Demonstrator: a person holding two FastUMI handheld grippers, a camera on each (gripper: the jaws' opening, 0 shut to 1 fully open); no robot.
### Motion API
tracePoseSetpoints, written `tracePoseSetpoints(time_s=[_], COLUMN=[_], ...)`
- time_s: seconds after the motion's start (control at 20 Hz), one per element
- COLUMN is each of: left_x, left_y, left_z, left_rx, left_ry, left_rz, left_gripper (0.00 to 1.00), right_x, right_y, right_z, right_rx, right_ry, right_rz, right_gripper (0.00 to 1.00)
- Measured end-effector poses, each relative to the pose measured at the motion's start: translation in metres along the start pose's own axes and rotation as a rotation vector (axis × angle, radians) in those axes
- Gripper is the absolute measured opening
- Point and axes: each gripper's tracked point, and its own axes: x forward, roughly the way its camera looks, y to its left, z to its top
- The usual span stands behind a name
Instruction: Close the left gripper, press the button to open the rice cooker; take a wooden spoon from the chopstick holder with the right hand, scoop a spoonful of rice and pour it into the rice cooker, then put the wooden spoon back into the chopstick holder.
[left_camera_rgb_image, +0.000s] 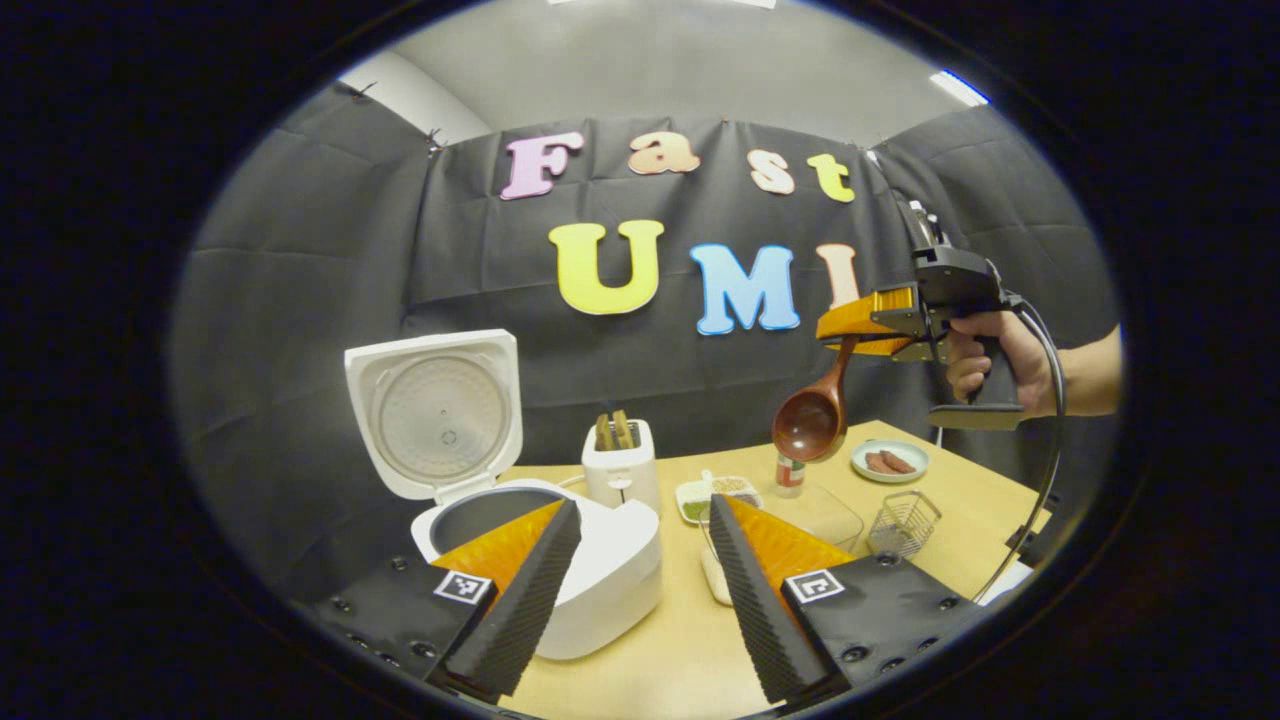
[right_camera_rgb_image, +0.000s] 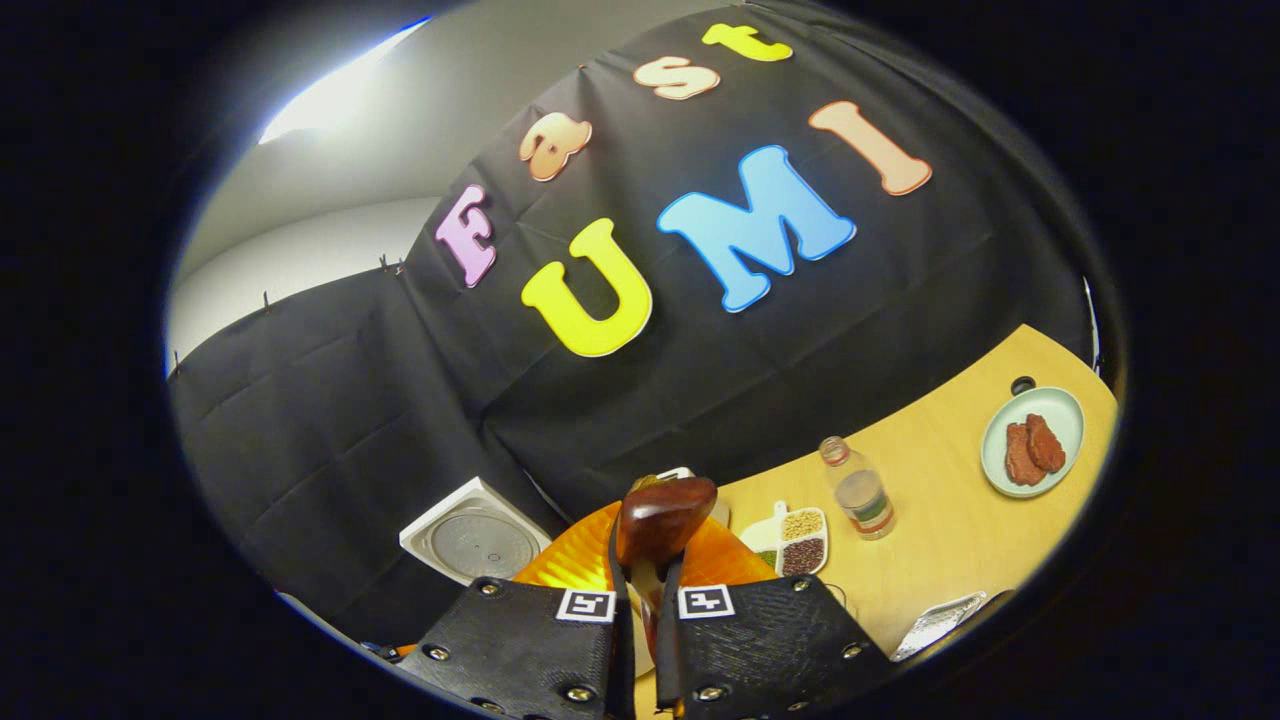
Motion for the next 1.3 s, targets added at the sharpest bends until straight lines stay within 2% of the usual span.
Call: tracePoseSetpoints(time_s=[0.25, 0.5, 0.65, 0.9, 1.3], left_x=[0.011, 0.02, 0.024, 0.027, 0.017], left_y=[-0.017, -0.027, -0.031, -0.027, -0.021], left_z=[0.004, 0.012, 0.014, 0.018, 0.016], left_rx=[0.022, 0.033, 0.04, 0.03, 0.03], left_ry=[-0.006, -0.017, -0.008, -0.006, 0.013], left_rz=[-0.028, -0.025, -0.019, 0.016, 0.07], left_gripper=[0.9, 0.91, 0.9, 0.9, 0.91], right_x=[-0.033, -0.061, -0.079, -0.091, -0.076], right_y=[-0.055, -0.108, -0.134, -0.184, -0.206], right_z=[0.016, 0.023, 0.013, -0.016, -0.059], right_rx=[0.016, 0.011, -0.002, -0.053, -0.105], right_ry=[-0.034, -0.047, -0.027, 0.014, 0.104], right_rz=[-0.102, -0.213, -0.28, -0.444, -0.505], right_gripper=[0.09, 0.09, 0.09, 0.08, 0.09])
